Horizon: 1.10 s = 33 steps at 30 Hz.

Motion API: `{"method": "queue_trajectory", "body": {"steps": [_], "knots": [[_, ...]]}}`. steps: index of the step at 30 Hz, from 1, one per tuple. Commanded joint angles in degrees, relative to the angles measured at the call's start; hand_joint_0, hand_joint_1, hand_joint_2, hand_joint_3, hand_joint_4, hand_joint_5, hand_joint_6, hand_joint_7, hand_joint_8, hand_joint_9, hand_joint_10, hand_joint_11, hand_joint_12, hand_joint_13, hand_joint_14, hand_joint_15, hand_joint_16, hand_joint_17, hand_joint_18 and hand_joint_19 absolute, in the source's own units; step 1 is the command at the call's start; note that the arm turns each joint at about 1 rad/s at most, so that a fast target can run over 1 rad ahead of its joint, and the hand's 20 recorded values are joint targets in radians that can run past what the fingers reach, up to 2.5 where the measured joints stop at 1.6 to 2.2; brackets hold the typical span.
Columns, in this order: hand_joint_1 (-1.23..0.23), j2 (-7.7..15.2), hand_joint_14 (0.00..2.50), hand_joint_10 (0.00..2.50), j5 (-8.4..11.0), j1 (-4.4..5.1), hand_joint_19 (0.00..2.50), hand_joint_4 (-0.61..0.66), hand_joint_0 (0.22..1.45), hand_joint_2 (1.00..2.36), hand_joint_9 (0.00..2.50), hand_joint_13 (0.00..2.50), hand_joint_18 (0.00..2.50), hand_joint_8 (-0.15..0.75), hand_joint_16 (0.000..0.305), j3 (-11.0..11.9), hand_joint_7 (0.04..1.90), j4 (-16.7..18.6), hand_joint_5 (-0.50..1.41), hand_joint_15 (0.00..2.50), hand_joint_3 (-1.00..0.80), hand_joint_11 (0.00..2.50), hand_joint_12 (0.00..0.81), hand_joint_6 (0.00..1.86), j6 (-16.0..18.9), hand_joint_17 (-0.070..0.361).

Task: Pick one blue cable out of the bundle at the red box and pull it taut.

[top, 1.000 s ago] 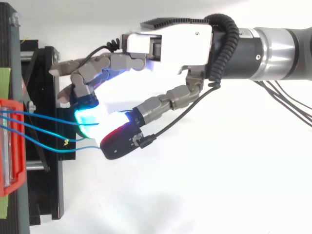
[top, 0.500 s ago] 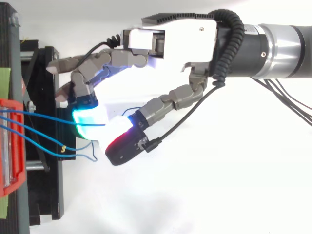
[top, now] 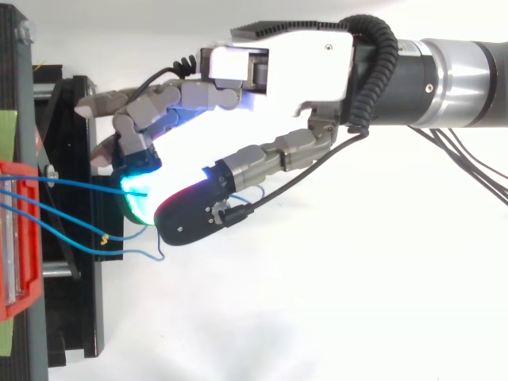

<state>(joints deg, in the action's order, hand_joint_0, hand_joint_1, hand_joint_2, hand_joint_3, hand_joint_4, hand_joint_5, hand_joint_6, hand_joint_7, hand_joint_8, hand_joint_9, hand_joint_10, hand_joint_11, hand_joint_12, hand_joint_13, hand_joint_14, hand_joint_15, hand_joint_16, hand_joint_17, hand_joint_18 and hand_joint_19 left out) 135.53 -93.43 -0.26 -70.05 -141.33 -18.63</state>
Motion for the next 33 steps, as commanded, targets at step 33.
{"method": "queue_trajectory", "body": {"steps": [33], "knots": [[-0.76,0.0,0.00,0.01,0.00,-0.26,0.21,0.32,0.63,1.02,0.70,0.27,0.47,0.328,0.059,0.0,1.25,0.0,-0.07,0.00,-0.04,0.23,0.373,0.58,0.0,0.132]]}}
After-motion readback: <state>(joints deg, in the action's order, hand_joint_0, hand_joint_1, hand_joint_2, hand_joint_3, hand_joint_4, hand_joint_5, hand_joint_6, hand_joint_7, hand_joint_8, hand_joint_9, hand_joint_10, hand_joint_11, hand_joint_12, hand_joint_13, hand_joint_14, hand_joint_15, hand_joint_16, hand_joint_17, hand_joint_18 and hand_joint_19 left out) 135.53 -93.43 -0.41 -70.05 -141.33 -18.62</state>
